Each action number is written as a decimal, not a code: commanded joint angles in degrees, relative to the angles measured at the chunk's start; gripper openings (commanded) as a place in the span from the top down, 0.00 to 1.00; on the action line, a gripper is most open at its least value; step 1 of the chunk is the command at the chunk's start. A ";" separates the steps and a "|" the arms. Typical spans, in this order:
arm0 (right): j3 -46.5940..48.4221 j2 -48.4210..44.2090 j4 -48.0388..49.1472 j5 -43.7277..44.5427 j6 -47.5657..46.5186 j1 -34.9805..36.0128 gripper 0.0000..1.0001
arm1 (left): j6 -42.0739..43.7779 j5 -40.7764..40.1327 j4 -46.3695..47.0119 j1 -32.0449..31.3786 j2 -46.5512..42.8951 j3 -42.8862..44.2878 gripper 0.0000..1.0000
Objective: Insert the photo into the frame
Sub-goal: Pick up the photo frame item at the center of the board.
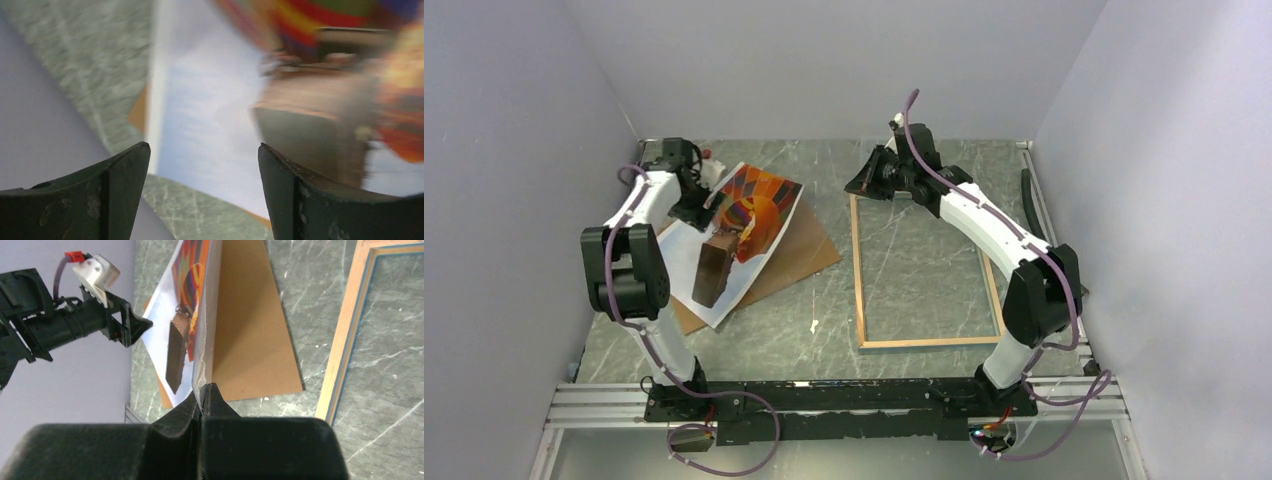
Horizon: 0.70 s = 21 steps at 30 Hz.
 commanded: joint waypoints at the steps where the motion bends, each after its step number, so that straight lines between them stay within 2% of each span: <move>1: 7.31 -0.69 -3.28 2.45 -3.44 -0.80 1.00 | -2.12 1.57 0.17 -4.25 -0.70 -3.93 0.15; 7: 11.51 -4.42 -9.31 2.68 -6.26 -4.88 1.00 | -0.47 -1.11 4.36 -4.38 4.00 -9.07 0.19; 12: 13.10 -9.45 -12.95 0.64 -8.12 -8.85 1.00 | -1.29 -0.05 3.74 -4.35 4.70 -8.57 0.20; 17: 14.80 -12.73 -15.89 -0.30 -10.21 -9.95 1.00 | -4.13 4.00 -2.61 -4.39 2.11 -1.18 0.12; 21: 13.45 -14.77 -16.66 -2.48 -9.82 -10.93 1.00 | -7.65 12.07 -11.74 -4.44 1.51 10.66 0.05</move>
